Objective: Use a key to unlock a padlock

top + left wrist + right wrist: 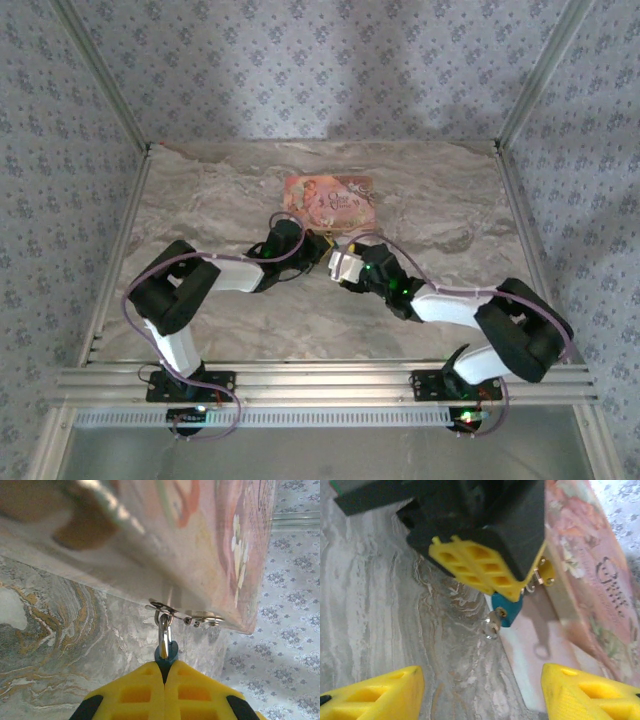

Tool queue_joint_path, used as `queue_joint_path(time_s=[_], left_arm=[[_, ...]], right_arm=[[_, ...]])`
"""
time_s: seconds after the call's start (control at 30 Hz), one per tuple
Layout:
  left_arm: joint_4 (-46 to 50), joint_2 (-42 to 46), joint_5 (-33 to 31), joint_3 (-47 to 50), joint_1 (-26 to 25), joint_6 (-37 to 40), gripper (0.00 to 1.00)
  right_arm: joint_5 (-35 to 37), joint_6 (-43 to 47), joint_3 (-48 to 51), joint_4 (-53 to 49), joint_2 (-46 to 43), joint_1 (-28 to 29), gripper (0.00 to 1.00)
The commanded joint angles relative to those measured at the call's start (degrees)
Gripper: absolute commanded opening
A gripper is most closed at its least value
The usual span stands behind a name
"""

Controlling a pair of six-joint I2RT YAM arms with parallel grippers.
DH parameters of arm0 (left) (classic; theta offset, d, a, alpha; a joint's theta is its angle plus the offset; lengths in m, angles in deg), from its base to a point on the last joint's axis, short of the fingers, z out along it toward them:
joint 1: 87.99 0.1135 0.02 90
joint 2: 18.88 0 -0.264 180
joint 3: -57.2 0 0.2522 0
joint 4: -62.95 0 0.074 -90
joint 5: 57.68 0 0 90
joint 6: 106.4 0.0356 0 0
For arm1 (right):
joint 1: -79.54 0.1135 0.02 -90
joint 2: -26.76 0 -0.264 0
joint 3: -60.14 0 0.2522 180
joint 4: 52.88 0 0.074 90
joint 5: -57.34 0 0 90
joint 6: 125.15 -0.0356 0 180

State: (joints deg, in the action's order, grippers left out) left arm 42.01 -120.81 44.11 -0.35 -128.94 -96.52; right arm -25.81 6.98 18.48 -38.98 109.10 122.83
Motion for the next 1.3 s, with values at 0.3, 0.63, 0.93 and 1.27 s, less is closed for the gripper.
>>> queue_joint_path(time_s=[0.3,0.63,0.93,1.27], left_arm=[[4.57,-0.27,4.47,0.72,-0.41,-4.7,0.03],[4.62,-0.29,4.64,0.88,-0.29,-4.77,0.03],[4.59,-0.34,4.73,0.78,-0.34,-4.78,0.03],[4.38,-0.29,4.86,0.94,-0.28,-5.0,0.03]], right_arm=[[2.58,3.01,-1.83,12.59,9.03,0.43,0.44],[2.33,2.59,-2.84,16.5,11.89,0.07,0.33],[2.7,2.14,-3.65,17.43,12.98,-0.3,0.27],[4.9,1.8,-4.77,18.9,14.4,-0.84,0.11]])
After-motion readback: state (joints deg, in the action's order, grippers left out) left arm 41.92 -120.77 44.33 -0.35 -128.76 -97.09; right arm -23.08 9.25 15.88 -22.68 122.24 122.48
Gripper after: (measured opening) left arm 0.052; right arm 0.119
